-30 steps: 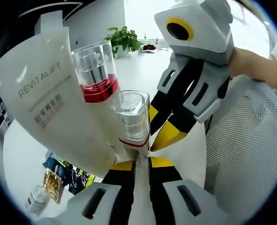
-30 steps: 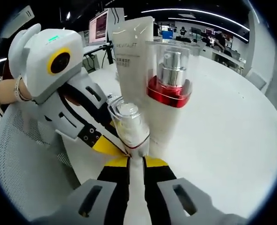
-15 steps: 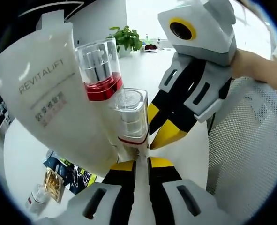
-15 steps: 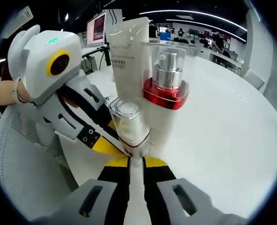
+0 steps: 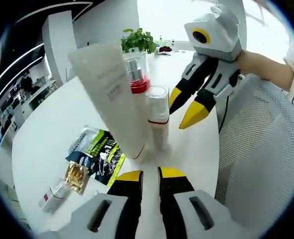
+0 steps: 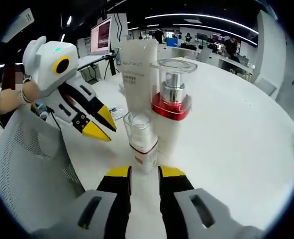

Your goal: Arrange the skincare products in the storage area until every visible bottle or jar stands upright without overlapping.

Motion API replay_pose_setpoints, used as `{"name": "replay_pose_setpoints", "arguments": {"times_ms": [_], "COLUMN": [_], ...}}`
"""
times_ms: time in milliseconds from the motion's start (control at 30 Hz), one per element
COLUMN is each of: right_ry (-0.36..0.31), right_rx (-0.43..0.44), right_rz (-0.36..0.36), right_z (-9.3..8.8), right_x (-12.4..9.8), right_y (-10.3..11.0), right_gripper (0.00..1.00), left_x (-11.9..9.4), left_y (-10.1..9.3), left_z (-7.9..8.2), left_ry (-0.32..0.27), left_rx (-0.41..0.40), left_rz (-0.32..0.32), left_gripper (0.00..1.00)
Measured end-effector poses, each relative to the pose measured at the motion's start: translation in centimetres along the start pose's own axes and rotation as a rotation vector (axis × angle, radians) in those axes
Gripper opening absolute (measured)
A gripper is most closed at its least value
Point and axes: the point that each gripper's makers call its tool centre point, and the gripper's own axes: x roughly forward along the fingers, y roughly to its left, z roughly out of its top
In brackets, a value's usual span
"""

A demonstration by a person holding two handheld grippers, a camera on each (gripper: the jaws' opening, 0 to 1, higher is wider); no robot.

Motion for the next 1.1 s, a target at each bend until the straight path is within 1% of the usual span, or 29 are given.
{"name": "replay_pose_setpoints", "arguments": {"times_ms": [33, 67, 133, 200, 267, 300, 333, 433, 500, 567, 600, 667, 767, 833, 900, 967, 1067, 1100], "right_ry": [-0.006, -0.009, -0.016, -0.021, -0.027, -0.035, -0.040, -0.051, -0.055, -0.060, -0.065, -0.074, -0.092, -0.106, -0.123, -0.129, -0.132, -0.132], "right_rx": [0.001, 0.002, 0.012, 0.020, 0.029, 0.033, 0.038, 0.058, 0.066, 0.075, 0.084, 0.092, 0.107, 0.118, 0.125, 0.132, 0.148, 0.151], "right_rz": [-0.003, -0.003, -0.008, -0.014, -0.015, -0.016, -0.016, -0.019, -0.021, -0.023, -0.021, -0.017, -0.020, -0.018, -0.023, -0.023, -0.016, -0.016], "right_z": [0.1, 0.1, 0.0, -0.1, -0.1, 0.0, 0.0, 0.1, 0.1, 0.1, 0.2, 0.3, 0.5, 0.5, 0.8, 0.8, 0.7, 0.7], "right_x": [-0.2, -0.3, -0.6, -0.8, -1.0, -1.2, -1.3, -1.4, -1.4, -1.4, -1.3, -1.3, -1.0, -0.8, -0.7, -0.6, -0.4, -0.4], "right_y": [0.1, 0.2, 0.5, 0.6, 0.8, 1.0, 1.0, 1.1, 1.2, 1.1, 1.2, 1.4, 1.5, 1.5, 1.4, 1.3, 1.5, 1.5], "right_gripper": [0.24, 0.26, 0.30, 0.32, 0.35, 0.37, 0.39, 0.44, 0.47, 0.50, 0.53, 0.56, 0.62, 0.68, 0.72, 0.75, 0.79, 0.80], "left_x": [-0.4, -1.0, -2.0, -2.6, -3.0, -3.5, -3.8, -4.5, -4.9, -5.0, -5.0, -4.9, -4.7, -4.5, -4.4, -4.2, -3.7, -3.5], "left_y": [0.4, 1.2, 2.4, 3.7, 4.3, 5.5, 6.2, 8.0, 9.1, 9.9, 10.7, 11.2, 11.9, 12.6, 13.0, 13.6, 14.0, 14.3], "left_z": [-0.3, -0.6, -1.1, -1.6, -1.7, -2.1, -2.2, -2.6, -2.4, -2.4, -2.7, -3.0, -3.0, -3.3, -3.4, -3.6, -3.8, -4.1], "left_ry": [0.005, 0.008, 0.009, 0.018, 0.021, 0.025, 0.027, 0.038, 0.034, 0.037, 0.052, 0.077, 0.087, 0.106, 0.114, 0.129, 0.136, 0.153], "left_rx": [0.004, 0.015, 0.037, 0.026, 0.032, 0.051, 0.072, 0.074, 0.093, 0.122, 0.131, 0.162, 0.198, 0.185, 0.202, 0.212, 0.217, 0.226], "left_rz": [0.012, 0.036, 0.063, 0.089, 0.104, 0.128, 0.142, 0.165, 0.188, 0.194, 0.195, 0.195, 0.187, 0.186, 0.188, 0.189, 0.168, 0.163], "left_gripper": [0.09, 0.10, 0.13, 0.14, 0.14, 0.15, 0.17, 0.20, 0.22, 0.25, 0.27, 0.28, 0.30, 0.32, 0.32, 0.33, 0.34, 0.35]}}
